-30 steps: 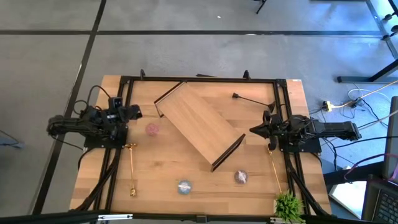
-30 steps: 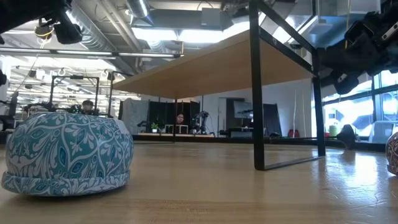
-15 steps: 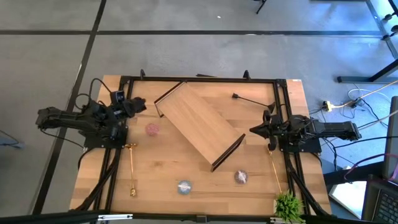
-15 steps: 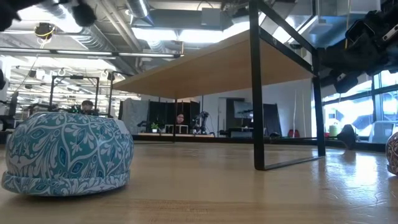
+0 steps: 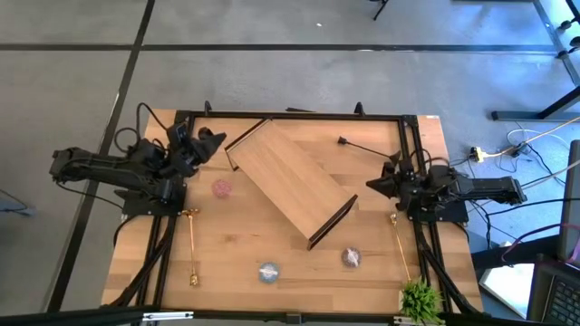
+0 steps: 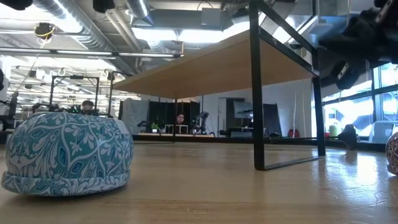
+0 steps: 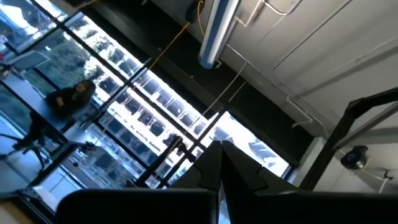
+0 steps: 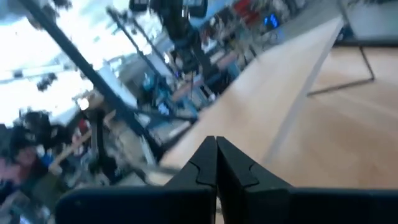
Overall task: Pick & Place candle stick holders
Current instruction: Adjust the shelf
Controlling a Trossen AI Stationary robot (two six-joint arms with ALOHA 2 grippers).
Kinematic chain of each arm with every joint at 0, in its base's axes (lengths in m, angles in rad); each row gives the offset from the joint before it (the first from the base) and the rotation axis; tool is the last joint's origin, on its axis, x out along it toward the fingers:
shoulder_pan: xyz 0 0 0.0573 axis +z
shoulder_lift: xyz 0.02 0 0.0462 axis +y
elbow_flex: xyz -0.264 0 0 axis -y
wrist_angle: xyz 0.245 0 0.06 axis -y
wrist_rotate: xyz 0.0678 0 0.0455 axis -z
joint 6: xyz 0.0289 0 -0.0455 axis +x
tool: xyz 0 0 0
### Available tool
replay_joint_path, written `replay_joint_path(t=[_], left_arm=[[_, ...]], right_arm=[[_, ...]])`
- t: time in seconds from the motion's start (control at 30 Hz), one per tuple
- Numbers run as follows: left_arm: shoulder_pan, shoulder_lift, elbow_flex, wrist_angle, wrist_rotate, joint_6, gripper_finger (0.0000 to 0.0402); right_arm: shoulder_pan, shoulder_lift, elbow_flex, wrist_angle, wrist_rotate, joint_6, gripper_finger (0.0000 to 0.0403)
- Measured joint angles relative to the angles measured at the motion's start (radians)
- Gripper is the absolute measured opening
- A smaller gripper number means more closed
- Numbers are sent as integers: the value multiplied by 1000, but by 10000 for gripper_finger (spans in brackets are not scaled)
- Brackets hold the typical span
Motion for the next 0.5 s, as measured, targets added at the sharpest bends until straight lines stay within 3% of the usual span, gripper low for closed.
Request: replay_joint_path(t=[0.27,0.4,0.5], left_arm=[[3,35,8,-8,-99,-19,4],[34,82,8,-8,-100,-69,4],[83,125,8,-8,-43,-126,3]], right_arm=[[0,0,0,279,110,155,0],[0,0,0,415,111,209,0],[0,0,0,479,111,210,0]])
